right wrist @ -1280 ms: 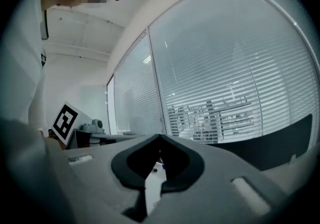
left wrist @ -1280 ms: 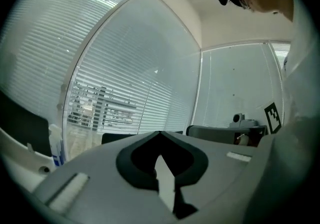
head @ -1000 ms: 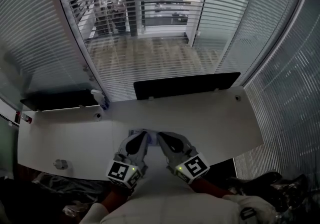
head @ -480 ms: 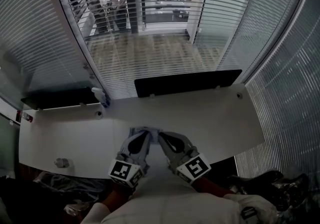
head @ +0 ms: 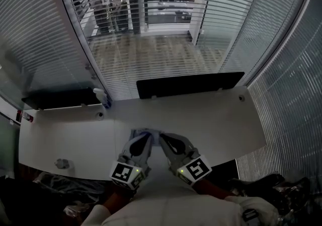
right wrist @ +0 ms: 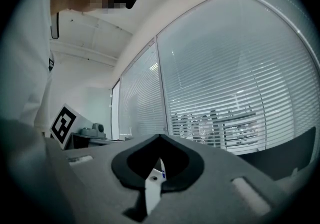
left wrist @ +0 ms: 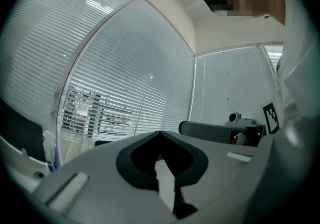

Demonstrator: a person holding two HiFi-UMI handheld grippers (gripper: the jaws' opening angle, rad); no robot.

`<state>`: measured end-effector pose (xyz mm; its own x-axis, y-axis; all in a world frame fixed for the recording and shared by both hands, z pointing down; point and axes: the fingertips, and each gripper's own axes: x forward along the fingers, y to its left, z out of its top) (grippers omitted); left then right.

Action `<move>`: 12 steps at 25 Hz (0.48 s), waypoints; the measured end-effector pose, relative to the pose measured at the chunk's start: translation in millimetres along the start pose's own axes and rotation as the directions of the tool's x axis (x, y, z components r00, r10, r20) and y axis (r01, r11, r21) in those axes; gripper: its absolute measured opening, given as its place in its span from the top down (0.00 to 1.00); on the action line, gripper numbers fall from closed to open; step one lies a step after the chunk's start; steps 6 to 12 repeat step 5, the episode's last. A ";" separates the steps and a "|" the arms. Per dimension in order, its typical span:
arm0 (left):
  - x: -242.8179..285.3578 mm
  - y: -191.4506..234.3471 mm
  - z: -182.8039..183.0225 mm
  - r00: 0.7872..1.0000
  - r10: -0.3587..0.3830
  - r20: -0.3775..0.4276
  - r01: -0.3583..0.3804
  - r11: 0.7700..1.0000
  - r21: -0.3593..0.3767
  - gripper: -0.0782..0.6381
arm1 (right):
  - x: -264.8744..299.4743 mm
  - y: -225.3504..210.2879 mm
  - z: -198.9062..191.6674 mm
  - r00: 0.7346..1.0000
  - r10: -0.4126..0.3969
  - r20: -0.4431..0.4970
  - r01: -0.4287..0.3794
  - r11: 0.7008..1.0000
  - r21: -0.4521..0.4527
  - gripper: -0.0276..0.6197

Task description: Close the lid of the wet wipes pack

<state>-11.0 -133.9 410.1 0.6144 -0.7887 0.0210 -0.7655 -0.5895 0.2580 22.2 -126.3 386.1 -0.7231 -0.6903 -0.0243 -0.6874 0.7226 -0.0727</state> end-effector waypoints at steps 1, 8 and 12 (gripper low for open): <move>0.8 -0.3 3.0 1.000 0.005 -0.002 -0.005 1.000 -0.003 0.89 | 0.2 -0.7 -1.1 1.000 0.000 -0.005 0.000 1.000 0.000 0.96; 4.3 -2.3 6.8 1.000 0.011 -0.009 -0.011 1.000 -0.003 0.89 | -0.3 -4.2 -0.5 1.000 0.001 -0.008 -0.001 1.000 0.002 0.96; 4.3 -2.3 6.8 1.000 0.011 -0.009 -0.011 1.000 -0.003 0.89 | -0.3 -4.2 -0.5 1.000 0.001 -0.008 -0.001 1.000 0.002 0.96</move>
